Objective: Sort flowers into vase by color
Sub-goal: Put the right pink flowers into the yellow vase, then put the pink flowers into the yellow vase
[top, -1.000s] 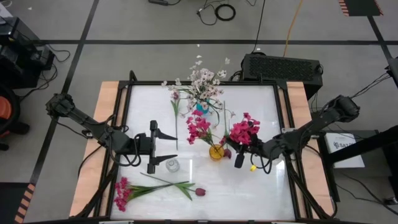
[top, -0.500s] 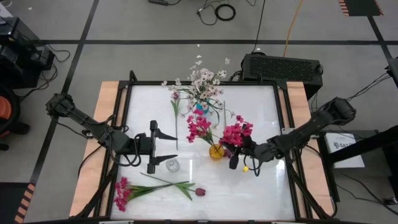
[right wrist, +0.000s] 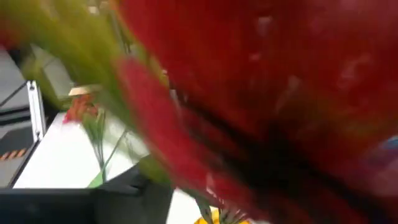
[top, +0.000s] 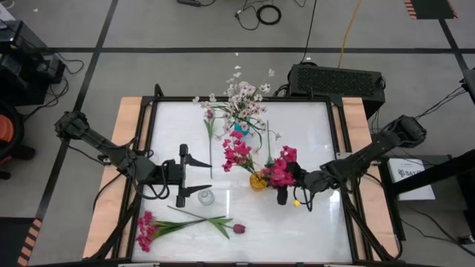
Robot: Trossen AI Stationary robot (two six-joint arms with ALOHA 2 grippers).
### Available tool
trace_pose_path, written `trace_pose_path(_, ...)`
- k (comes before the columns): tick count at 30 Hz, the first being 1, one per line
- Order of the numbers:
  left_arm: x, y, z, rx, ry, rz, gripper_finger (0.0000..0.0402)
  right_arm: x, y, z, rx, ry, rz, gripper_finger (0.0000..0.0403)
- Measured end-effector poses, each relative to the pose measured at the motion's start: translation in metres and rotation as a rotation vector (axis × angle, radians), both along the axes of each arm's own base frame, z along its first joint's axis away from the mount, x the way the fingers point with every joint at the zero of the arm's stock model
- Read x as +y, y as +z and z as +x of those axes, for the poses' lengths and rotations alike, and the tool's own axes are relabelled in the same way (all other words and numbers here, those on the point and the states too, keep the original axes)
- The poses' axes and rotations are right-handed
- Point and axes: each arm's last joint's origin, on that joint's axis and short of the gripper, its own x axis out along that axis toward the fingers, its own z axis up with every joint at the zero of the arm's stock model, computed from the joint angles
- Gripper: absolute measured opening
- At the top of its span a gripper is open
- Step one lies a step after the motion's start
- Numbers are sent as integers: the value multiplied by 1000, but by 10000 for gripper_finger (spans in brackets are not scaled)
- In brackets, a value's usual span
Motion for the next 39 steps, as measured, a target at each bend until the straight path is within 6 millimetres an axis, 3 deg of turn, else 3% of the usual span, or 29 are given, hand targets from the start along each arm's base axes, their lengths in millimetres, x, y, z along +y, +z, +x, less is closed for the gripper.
trace_pose_path(9, 0, 1, 0, -6, 0, -4, 280, -2, 16, -19, -1, 22, 17, 291)
trace_pose_path(18, 0, 1, 0, -11, 0, -6, 280, -1, 23, -22, 0, 104, 47, 305)
trace_pose_path(24, 0, 0, 0, 3, 0, 2, 280, 2, 34, -37, 92, 131, 92, 314)
trace_pose_path(39, 0, -2, 0, 22, -4, -15, 280, 8, 25, -62, 206, 52, 29, 315)
